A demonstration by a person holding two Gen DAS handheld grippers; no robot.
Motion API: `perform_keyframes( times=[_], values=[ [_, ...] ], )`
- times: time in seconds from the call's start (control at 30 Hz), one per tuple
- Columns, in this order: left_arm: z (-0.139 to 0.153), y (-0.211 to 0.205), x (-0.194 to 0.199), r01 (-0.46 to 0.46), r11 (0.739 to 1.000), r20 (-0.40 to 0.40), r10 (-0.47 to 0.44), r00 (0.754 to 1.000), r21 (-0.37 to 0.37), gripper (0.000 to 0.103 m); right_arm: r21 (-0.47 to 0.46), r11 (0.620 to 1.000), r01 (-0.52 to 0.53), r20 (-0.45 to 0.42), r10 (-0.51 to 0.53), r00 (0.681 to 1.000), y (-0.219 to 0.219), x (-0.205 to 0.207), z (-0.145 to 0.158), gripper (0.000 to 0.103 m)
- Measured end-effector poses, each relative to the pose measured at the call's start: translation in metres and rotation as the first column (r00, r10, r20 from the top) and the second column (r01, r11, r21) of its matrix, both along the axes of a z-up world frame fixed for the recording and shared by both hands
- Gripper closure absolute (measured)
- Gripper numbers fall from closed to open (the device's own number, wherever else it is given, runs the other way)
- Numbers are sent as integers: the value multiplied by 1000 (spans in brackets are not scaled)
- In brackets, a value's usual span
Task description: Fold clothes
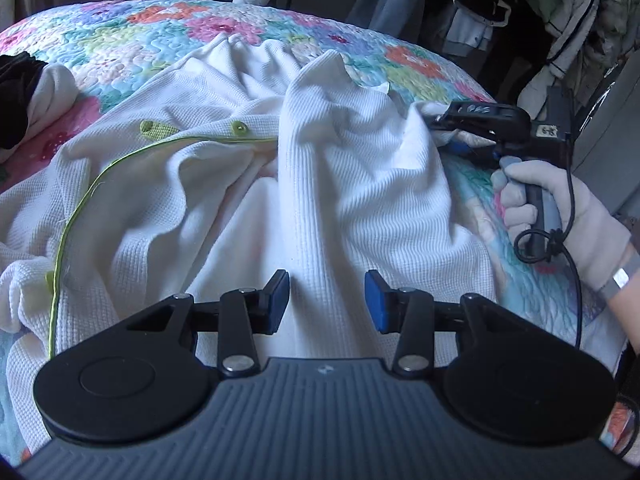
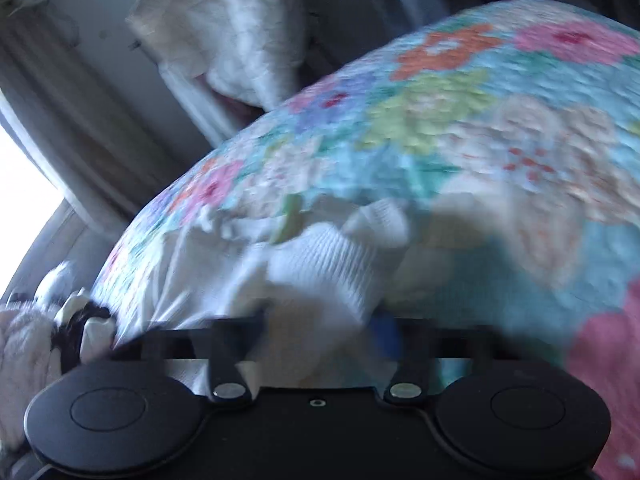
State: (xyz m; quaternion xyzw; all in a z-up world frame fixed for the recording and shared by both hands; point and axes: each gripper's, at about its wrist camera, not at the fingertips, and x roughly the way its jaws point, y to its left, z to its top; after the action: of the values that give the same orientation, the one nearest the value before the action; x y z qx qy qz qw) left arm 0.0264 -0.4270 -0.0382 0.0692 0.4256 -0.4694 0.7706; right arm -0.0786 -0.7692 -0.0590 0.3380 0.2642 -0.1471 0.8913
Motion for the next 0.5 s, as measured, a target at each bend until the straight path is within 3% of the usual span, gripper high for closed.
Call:
perform_keyframes(
  times=[0.07, 0.2, 0.27, 0.33, 0.37, 0.4, 0.47, 0.5],
  values=[
    [1, 0, -1, 0, 1000, 2, 0, 1000, -6, 62, -161, 986, -47, 36, 53, 998, 15, 1, 26, 97],
    [7, 0, -4, 13, 1000, 16, -12, 1000, -19, 62, -343, 939, 36, 133, 10, 991, 8, -32, 89, 98],
    [8, -3, -7, 29, 999, 18, -29, 999, -22, 62, -420, 905, 70, 90, -35, 995, -7, -40, 97, 99],
    [6, -9, -11, 56, 998, 16, -56, 998, -14, 62, -494, 865, 88, -25, -116, 993, -22, -41, 85, 94],
    [4, -12, -13, 66, 998, 14, -66, 998, -6, 59, -497, 863, 87, -85, -148, 985, -26, -43, 74, 78],
    [1, -15, -15, 75, 997, 12, -75, 997, 2, 54, -473, 877, 85, -130, -165, 978, -29, -47, 64, 70],
    [-6, -21, -18, 96, 995, 10, -97, 995, 18, 52, -423, 902, 85, -221, -194, 956, -36, -56, 44, 64],
    [-9, -23, -19, 103, 994, 7, -103, 995, 31, 52, -373, 922, 107, -223, -201, 954, -39, -64, 37, 62]
  ],
)
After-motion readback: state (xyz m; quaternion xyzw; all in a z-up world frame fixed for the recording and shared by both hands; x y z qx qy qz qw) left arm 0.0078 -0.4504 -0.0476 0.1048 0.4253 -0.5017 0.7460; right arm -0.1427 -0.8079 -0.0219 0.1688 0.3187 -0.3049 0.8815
